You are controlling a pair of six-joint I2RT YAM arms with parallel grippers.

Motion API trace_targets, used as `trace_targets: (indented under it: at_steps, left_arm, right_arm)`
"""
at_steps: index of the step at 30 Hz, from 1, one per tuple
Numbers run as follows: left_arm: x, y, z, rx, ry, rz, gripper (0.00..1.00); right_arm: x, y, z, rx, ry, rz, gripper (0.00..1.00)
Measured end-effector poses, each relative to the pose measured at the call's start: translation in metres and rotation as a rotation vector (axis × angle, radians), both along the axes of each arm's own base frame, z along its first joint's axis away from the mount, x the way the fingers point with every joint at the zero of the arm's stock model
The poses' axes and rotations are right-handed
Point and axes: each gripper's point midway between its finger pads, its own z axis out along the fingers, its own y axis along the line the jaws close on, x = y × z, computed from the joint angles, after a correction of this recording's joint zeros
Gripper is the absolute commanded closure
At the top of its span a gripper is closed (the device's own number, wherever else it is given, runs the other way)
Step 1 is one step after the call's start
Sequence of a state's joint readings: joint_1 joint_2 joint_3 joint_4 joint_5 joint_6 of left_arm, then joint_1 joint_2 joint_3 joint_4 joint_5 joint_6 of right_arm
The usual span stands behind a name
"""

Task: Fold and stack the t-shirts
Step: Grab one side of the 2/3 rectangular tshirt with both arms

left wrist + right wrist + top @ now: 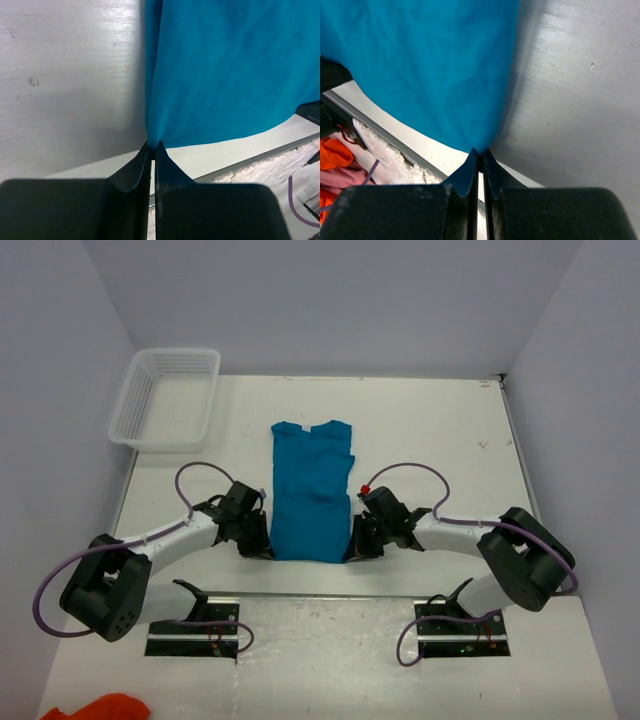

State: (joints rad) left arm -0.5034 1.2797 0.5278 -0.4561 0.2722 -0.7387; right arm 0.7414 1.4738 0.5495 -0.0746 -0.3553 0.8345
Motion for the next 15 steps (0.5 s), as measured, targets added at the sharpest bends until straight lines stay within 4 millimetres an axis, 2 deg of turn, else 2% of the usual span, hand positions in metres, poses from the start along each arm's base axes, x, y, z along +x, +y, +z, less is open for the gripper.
trace_targets:
  at_steps: [15]
  left_arm:
    - [0.0006,0.0067,0.0004,0.005,-0.015,0.024,1.0]
  right_arm:
    - [0.0013,-0.0002,-0.0012,-0.003,0.014,-0.025,1.0]
